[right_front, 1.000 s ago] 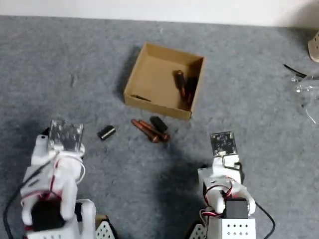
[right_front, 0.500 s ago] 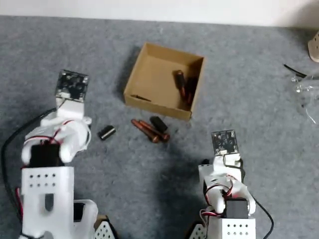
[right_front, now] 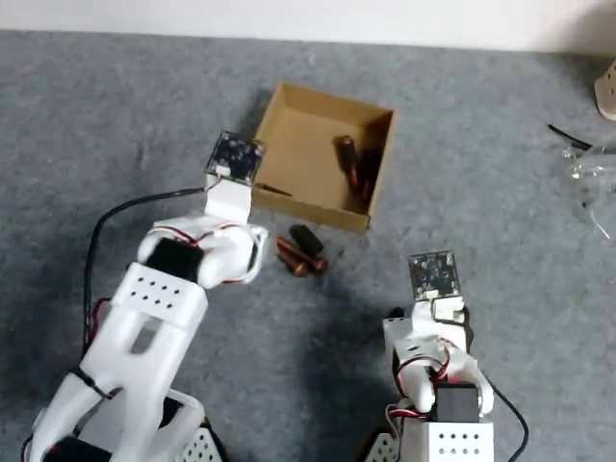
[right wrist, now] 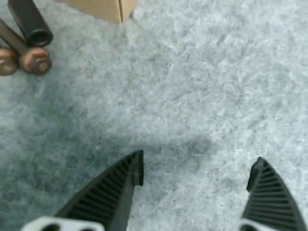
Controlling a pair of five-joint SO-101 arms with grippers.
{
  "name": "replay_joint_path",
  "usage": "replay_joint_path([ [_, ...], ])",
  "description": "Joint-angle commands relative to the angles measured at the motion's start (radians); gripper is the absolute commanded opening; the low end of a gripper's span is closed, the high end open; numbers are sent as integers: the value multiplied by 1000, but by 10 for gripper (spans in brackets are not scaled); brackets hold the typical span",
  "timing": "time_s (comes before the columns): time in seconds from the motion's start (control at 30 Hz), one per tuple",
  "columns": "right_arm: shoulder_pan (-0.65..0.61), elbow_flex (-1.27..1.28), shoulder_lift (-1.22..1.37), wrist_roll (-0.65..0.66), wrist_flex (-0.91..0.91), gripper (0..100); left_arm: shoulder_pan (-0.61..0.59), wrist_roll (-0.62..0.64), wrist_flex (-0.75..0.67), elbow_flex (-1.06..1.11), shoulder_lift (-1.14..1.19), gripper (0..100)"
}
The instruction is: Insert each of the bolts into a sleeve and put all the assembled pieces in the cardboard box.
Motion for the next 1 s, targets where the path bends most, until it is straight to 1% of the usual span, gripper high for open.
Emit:
replay_joint_path([
  [0.0, 10, 143, -16, 11, -33, 321, 31, 38, -40, -48, -1, 182],
  [0.1, 19, 143, -16, 14, -41, 321, -21, 0, -35, -51, -8, 182],
  [0.17, 62, 142, -16, 52, -41, 321, -64, -20, -40, -51, -8, 182],
  [0.27, 94, 61, -16, 61, -42, 321, -116, -63, -26, -42, -10, 182],
  [0.37, 90, -68, -15, 61, -27, 321, -153, -178, 109, -51, -35, 182],
  [0.4, 77, -104, -13, 61, -19, 321, -157, -181, 126, -50, -56, 182],
  [0.5, 28, -183, -5, 61, -19, 321, -186, -103, 146, -35, -133, 182],
  [0.6, -58, -216, 73, 51, -41, 321, -239, -95, 146, -1, -193, 183],
  [0.67, -117, -236, 166, 3, -91, 321, -282, -92, 133, 30, -226, 183],
  [0.77, -208, -283, 340, -32, -173, 321, -314, -91, 123, 67, -263, 183],
  [0.97, -409, -395, 616, -32, -312, 321, -337, -89, 98, 116, -295, 183],
])
